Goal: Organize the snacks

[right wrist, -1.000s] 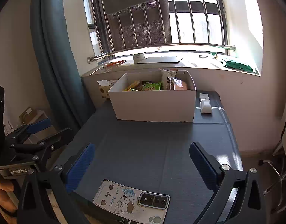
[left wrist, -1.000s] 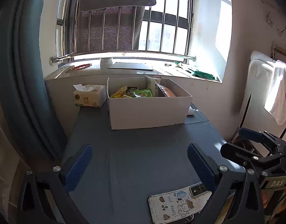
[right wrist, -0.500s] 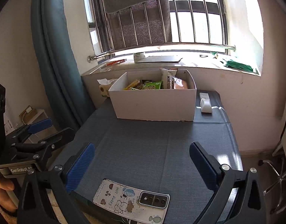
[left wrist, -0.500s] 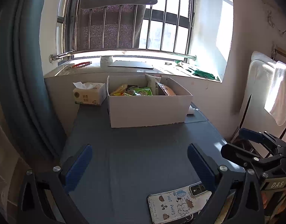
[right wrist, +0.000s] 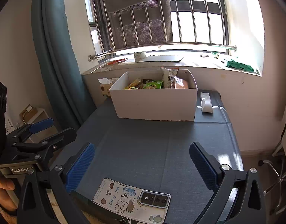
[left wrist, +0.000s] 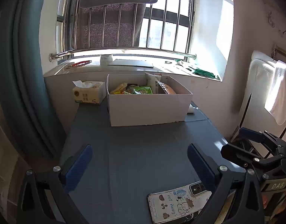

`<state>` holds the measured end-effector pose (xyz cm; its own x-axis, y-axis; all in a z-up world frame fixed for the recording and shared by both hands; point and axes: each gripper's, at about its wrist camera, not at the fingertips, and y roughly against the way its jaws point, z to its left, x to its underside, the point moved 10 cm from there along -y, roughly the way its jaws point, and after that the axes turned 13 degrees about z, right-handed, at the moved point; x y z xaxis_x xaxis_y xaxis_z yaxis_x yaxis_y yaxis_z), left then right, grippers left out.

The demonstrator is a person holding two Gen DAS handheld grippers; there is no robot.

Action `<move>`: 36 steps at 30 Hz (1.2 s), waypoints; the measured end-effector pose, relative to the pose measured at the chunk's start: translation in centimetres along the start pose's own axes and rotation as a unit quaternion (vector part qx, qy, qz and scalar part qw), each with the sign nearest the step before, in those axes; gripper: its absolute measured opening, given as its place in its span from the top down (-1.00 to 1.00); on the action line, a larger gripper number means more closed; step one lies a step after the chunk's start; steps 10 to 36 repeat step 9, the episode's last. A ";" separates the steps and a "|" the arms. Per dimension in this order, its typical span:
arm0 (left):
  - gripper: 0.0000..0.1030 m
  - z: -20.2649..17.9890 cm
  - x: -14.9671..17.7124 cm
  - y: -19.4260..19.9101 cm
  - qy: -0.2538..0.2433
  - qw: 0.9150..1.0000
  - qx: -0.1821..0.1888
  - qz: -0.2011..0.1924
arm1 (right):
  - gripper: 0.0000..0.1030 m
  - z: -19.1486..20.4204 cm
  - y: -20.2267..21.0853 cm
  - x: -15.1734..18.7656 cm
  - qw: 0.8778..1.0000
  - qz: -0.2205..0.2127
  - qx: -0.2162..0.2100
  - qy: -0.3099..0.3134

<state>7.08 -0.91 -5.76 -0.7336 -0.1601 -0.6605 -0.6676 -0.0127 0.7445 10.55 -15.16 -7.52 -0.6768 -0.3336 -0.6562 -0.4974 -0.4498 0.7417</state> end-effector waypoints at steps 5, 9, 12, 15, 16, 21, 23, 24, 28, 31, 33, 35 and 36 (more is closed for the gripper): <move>-1.00 0.0 0.1 0.0 0.001 1.000 0.005 -0.003 | -1.00 0.0 -0.1 0.1 1.000 0.001 0.000 -0.001; -1.00 0.2 0.2 0.0 0.004 1.000 0.000 -0.001 | -1.00 0.1 -0.1 0.2 1.000 0.002 0.000 0.000; -1.00 0.2 0.2 0.0 0.004 1.000 0.000 -0.001 | -1.00 0.1 -0.1 0.2 1.000 0.002 0.000 0.000; -1.00 0.2 0.2 0.0 0.004 1.000 0.000 -0.001 | -1.00 0.1 -0.1 0.2 1.000 0.002 0.000 0.000; -1.00 0.2 0.2 0.0 0.004 1.000 0.000 -0.001 | -1.00 0.1 -0.1 0.2 1.000 0.002 0.000 0.000; -1.00 0.2 0.2 0.0 0.004 1.000 0.000 -0.001 | -1.00 0.1 -0.1 0.2 1.000 0.002 0.000 0.000; -1.00 0.2 0.2 0.0 0.004 1.000 0.000 -0.001 | -1.00 0.1 -0.1 0.2 1.000 0.002 0.000 0.000; -1.00 0.2 0.2 0.0 0.004 1.000 0.000 -0.001 | -1.00 0.1 -0.1 0.2 1.000 0.002 0.000 0.000; -1.00 0.2 0.2 0.0 0.004 1.000 0.000 -0.001 | -1.00 0.1 -0.1 0.2 1.000 0.002 0.000 0.000; -1.00 0.2 0.2 0.0 0.004 1.000 0.000 -0.001 | -1.00 0.1 -0.1 0.2 1.000 0.002 0.000 0.000; -1.00 0.2 0.2 0.0 0.004 1.000 0.000 -0.001 | -1.00 0.1 -0.1 0.2 1.000 0.002 0.000 0.000; -1.00 0.2 0.2 0.0 0.004 1.000 0.000 -0.001 | -1.00 0.1 -0.1 0.2 1.000 0.002 0.000 0.000; -1.00 0.2 0.2 0.0 0.004 1.000 0.000 -0.001 | -1.00 0.1 -0.1 0.2 1.000 0.002 0.000 0.000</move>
